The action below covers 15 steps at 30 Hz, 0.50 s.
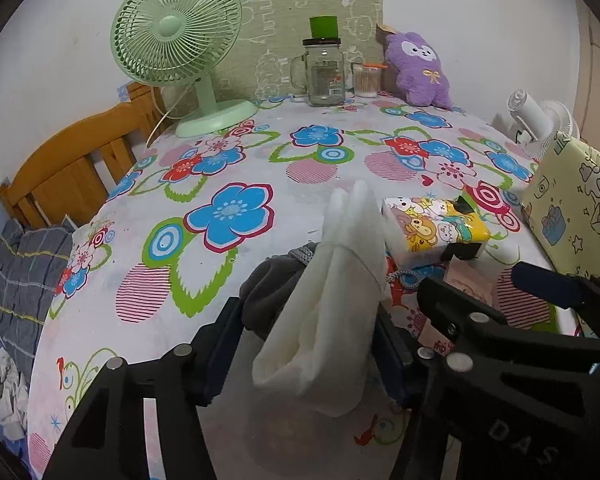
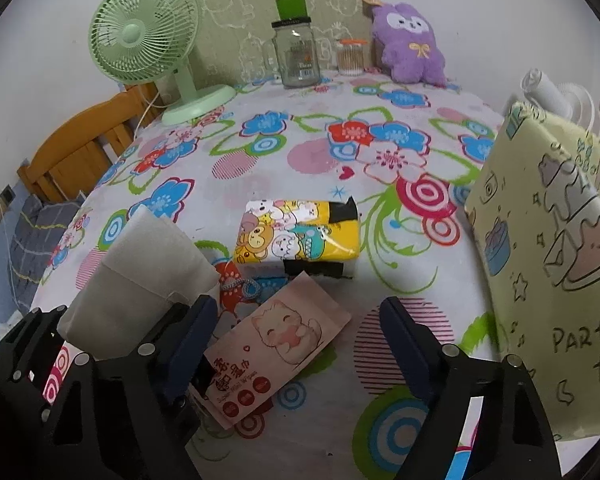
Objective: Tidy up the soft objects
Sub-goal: 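Grasp the white cloth with the left tool and lift it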
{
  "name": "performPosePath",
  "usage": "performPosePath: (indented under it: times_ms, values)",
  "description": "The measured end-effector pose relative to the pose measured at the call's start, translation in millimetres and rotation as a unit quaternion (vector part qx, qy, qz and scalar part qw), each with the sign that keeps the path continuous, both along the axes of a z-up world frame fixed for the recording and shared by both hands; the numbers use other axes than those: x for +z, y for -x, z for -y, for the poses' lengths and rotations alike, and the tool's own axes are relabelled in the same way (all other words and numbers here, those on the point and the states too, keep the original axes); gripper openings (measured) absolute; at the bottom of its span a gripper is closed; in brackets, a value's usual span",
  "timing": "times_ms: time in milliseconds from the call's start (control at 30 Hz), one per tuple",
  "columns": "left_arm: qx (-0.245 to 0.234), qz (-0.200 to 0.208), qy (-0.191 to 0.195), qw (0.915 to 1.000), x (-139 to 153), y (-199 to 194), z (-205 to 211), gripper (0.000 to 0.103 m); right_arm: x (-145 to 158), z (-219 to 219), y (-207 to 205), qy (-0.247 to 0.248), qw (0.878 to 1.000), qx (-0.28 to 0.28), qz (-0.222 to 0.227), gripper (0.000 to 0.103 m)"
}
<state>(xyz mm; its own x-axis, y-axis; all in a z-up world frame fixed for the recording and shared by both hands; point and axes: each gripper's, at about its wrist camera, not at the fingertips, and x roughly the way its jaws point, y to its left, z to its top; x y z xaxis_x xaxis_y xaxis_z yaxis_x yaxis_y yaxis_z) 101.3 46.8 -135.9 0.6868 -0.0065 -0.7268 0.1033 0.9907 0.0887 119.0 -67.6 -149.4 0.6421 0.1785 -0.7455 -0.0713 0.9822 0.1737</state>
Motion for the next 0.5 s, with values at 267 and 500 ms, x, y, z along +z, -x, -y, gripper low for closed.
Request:
performPosePath:
  times_ms: [267, 500]
  values:
    - [-0.005, 0.001, -0.009, 0.9999, -0.6, 3.1, 1.3, 0.059, -5.7, -2.2, -4.6, -0.003, 1.000, -0.008, -0.017, 0.068]
    - [0.002, -0.005, -0.030, 0.9995, -4.8, 5.8, 5.4, 0.065, -6.0, -11.5, -2.5, 0.024, 1.000, 0.005, -0.010, 0.046]
